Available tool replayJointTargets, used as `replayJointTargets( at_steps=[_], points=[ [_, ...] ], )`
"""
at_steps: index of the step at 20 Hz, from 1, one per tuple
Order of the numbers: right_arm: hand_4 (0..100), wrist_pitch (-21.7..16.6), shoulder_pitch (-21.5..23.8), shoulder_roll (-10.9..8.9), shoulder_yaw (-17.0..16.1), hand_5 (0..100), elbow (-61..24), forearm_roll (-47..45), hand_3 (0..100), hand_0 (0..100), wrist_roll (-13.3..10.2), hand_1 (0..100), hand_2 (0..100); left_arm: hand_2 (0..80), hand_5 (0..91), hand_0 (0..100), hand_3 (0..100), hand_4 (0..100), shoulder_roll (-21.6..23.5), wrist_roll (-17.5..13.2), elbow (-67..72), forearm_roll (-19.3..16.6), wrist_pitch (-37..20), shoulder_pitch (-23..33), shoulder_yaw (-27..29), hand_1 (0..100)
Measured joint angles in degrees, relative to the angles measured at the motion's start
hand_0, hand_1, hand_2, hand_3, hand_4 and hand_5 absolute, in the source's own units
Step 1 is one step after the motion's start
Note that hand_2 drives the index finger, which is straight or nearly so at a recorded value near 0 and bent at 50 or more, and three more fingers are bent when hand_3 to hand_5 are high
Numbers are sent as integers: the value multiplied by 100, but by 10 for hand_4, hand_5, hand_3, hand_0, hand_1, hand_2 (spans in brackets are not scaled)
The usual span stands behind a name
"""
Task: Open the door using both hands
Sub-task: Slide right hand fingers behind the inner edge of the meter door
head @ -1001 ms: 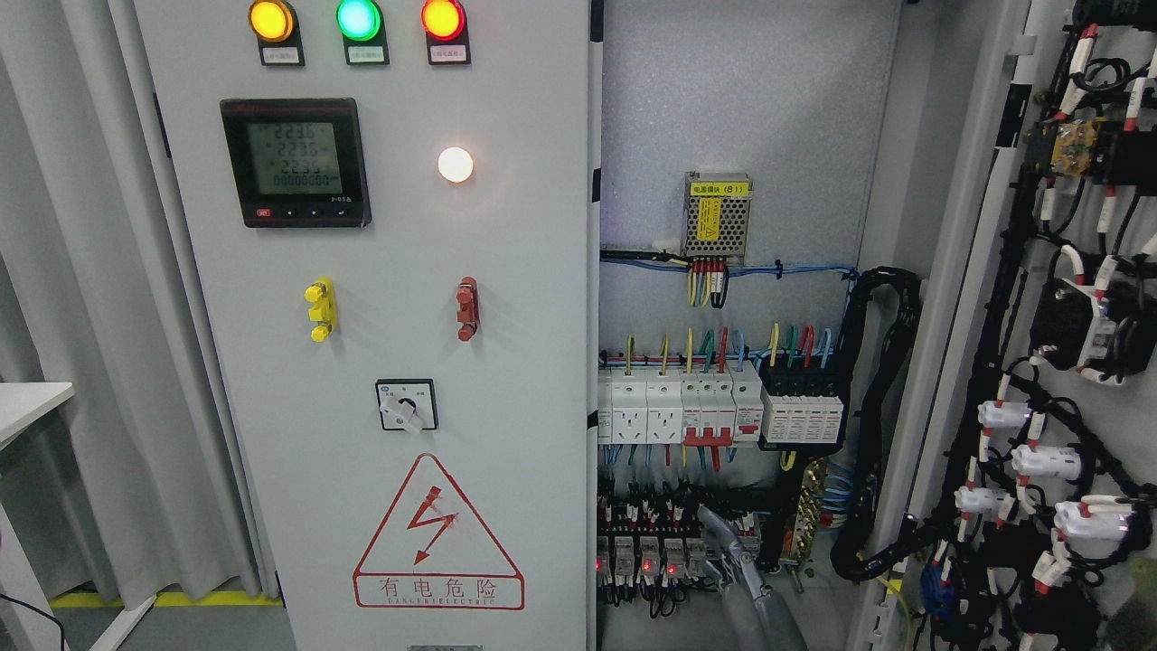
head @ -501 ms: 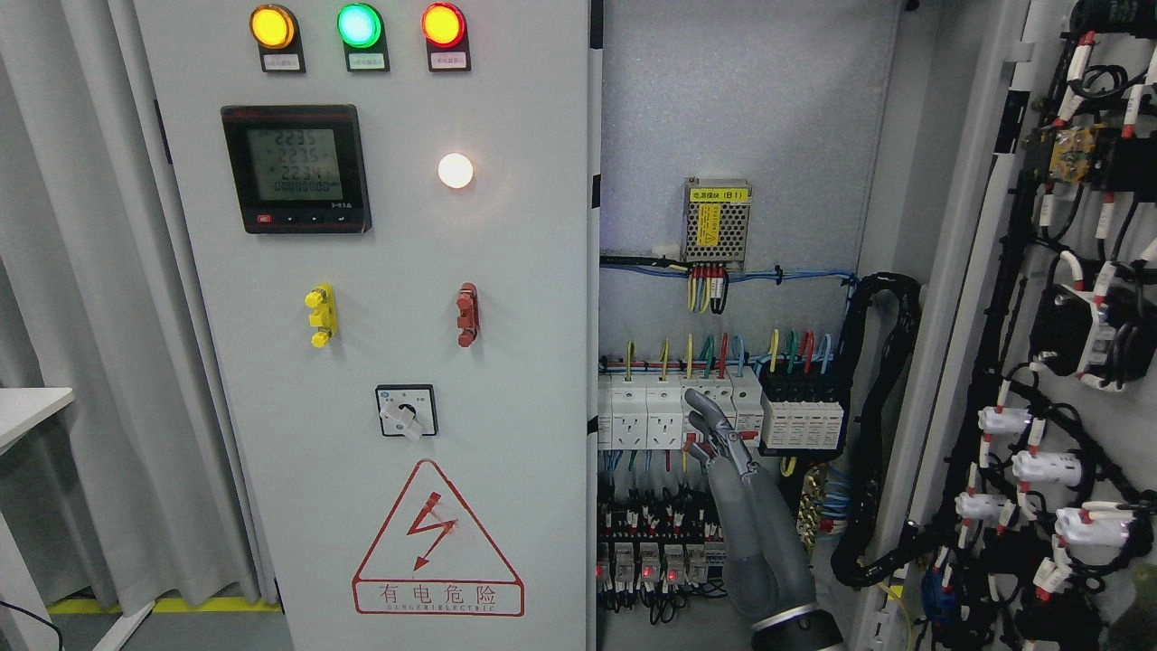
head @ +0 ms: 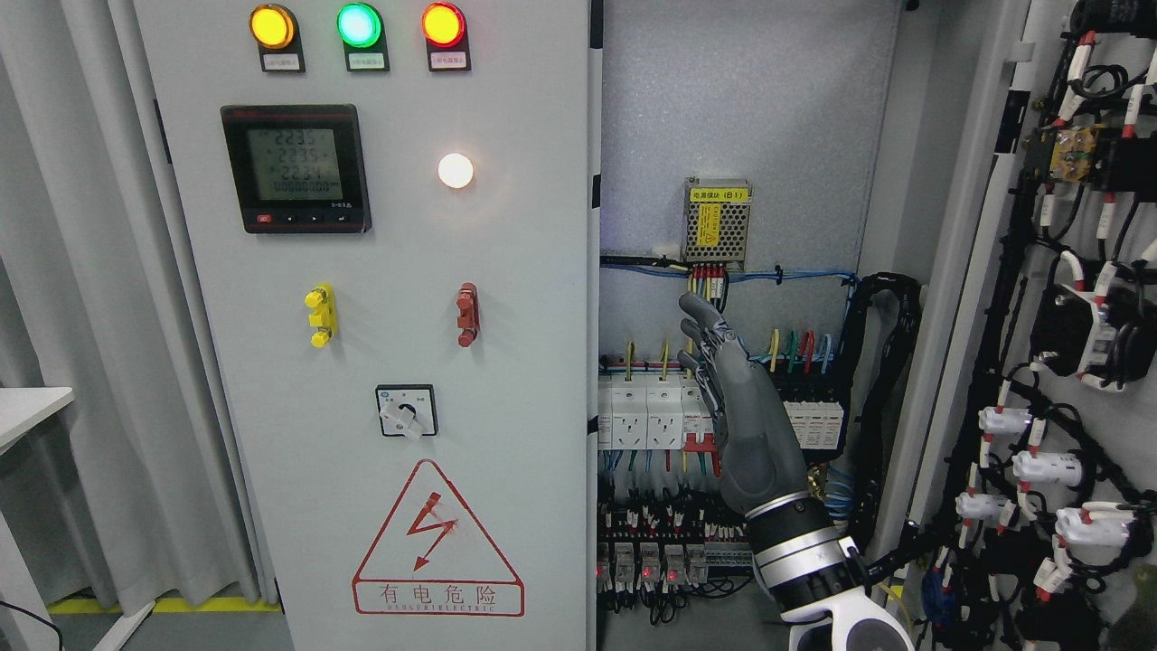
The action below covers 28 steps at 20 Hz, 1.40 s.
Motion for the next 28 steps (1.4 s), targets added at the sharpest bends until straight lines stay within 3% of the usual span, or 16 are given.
replayJointTargets(
  at_steps=[8,28],
  points=[
    [0,606,-425,9,47,0,446,-861,0,219,38,0,0,28,0,291,28,34,-6,-7,16,0,-14,-102,9,0],
    [0,807,-1080,15,384,0,1126,-1599,0,219,115,0,0,28,0,290,29,34,-9,1,31,1,7,-184,16,0]
  ],
)
